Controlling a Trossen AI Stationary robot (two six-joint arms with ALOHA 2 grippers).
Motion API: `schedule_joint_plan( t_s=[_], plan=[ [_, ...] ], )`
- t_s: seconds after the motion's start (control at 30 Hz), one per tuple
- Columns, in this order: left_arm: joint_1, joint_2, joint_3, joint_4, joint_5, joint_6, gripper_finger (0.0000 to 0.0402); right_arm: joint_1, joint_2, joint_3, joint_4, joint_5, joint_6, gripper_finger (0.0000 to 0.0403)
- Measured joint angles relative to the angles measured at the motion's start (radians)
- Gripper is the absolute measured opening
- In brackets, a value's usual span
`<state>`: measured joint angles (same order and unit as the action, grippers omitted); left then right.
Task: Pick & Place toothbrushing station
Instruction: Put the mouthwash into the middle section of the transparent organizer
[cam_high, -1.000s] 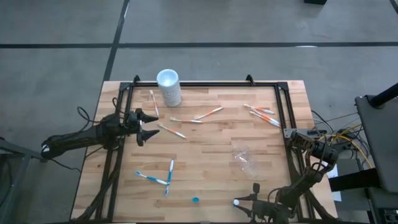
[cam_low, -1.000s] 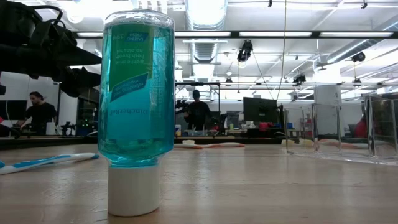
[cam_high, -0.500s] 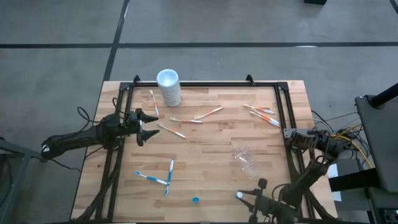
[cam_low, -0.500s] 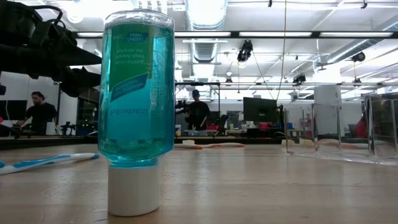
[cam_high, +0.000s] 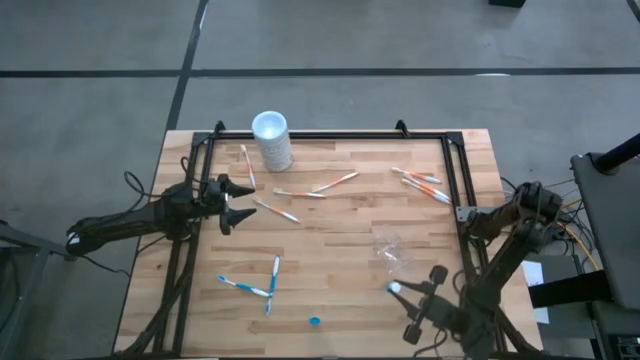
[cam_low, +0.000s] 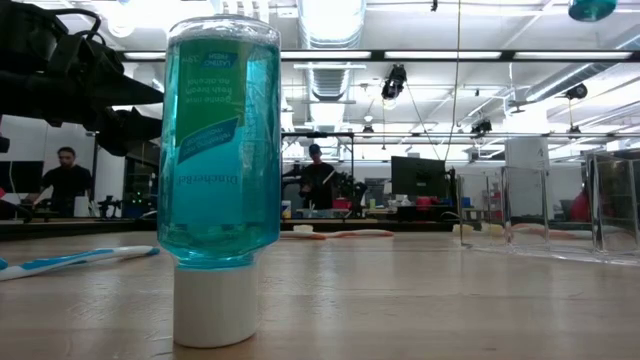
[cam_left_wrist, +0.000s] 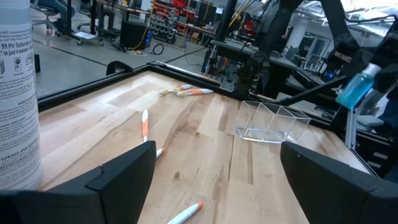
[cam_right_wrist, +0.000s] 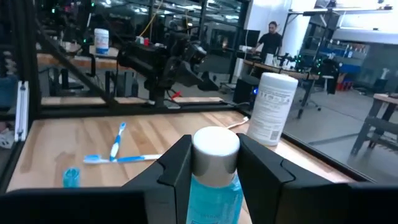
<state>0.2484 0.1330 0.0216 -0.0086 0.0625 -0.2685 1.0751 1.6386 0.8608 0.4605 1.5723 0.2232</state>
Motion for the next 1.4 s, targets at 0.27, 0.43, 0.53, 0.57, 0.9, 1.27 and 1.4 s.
schedule_joint_plan(
  t_s=[0.27,0.43,0.53,0.57,0.9,1.27,1.4],
  plan=[
    [0.0,0.0,0.0,0.0,0.0,0.0,0.035,-0.008,-0.098,-0.078,-0.001,-0.001,0.005,0.0105],
    [0.0,0.0,0.0,0.0,0.0,0.0,0.0349,-0.007,-0.147,-0.128,-0.001,-0.001,0.006,0.0105],
    [0.0,0.0,0.0,0.0,0.0,0.0,0.0349,-0.007,-0.173,-0.165,0.0,-0.001,0.015,0.0105],
    [0.0,0.0,0.0,0.0,0.0,0.0,0.0349,-0.007,-0.182,-0.181,-0.001,-0.001,0.026,0.0105],
    [0.0,0.0,0.0,0.0,0.0,0.0,0.0349,-0.037,-0.23,-0.305,0.002,-0.002,0.117,0.0105],
    [0.0,0.0,-0.001,0.001,-0.001,0.0,0.035,-0.07,-0.312,-0.44,0.001,-0.002,0.174,0.0105],
    [0.0,0.0,-0.001,0.001,0.0,0.0,0.0349,-0.07,-0.386,-0.481,0.001,-0.004,0.173,0.0105]
  ],
)
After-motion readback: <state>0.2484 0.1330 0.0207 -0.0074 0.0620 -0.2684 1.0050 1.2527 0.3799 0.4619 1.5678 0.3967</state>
